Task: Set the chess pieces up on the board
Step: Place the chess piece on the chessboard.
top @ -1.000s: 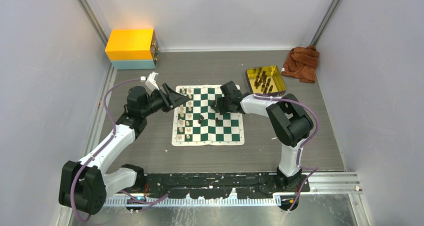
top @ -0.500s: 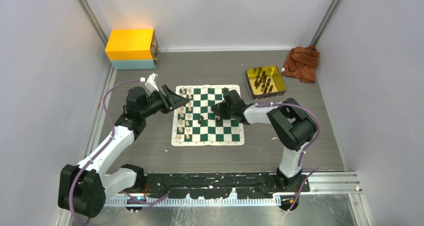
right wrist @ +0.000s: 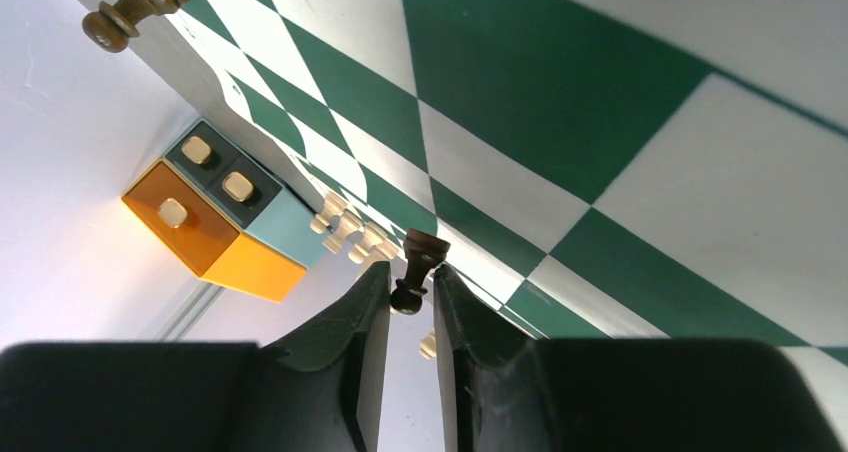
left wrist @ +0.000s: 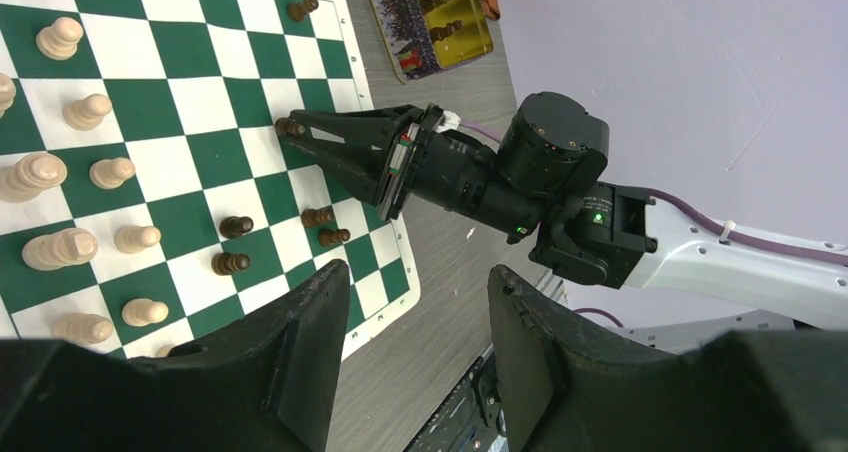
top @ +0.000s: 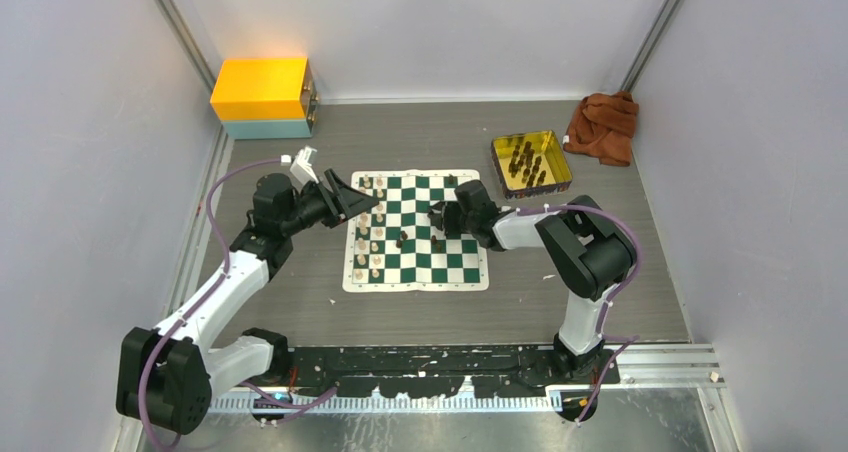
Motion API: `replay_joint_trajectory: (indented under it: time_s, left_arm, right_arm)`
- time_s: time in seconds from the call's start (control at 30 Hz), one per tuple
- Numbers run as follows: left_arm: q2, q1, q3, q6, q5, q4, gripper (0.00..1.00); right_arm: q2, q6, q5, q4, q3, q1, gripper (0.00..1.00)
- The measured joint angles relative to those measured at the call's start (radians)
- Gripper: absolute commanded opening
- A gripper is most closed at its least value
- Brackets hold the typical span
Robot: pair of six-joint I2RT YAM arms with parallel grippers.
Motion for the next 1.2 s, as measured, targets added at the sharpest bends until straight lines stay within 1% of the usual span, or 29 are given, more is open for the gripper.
replay_joint_trajectory:
  time_s: [0.07,0.23,0.6,0.7,0.8,0.97,1.03,1.2]
  left_arm:
    - [0.002,0.000,0.000,0.000,0.000,0.000,0.54]
    - [0.006,0.000,0.000,0.000,0.000,0.000,0.54]
    - [0.014,0.000,0.000,0.000,0.000,0.000,0.54]
    - [0.016,0.000,0.000,0.000,0.000,0.000,0.54]
    - [0.016,0.000,0.001,0.000,0.000,0.000,0.54]
    - [0.015,0.000,0.001,0.000,-0.001,0.000,0.55]
    - [0.014,0.000,0.001,0.000,-0.001,0.000,0.55]
    - [0.001,0.000,0.001,-0.003,-0.001,0.000,0.55]
  right_arm:
    - [0.000,0.000,0.001,0.013,-0.003,-0.002,0.34]
    - [0.000,0.000,0.001,0.027,-0.004,-0.003,0.37]
    - [-0.013,0.000,0.005,0.045,-0.005,-0.013,0.38]
    - [-0.019,-0.034,-0.008,0.010,0.029,-0.021,0.38]
    - [-0.027,-0.111,-0.022,-0.064,0.105,-0.023,0.37]
    - [-0.120,-0.325,-0.013,-0.236,0.245,-0.020,0.33]
    - [-0.153,-0.438,0.013,-0.315,0.310,-0.011,0.32]
    - [-0.185,-0.800,0.134,-0.517,0.483,0.023,0.28]
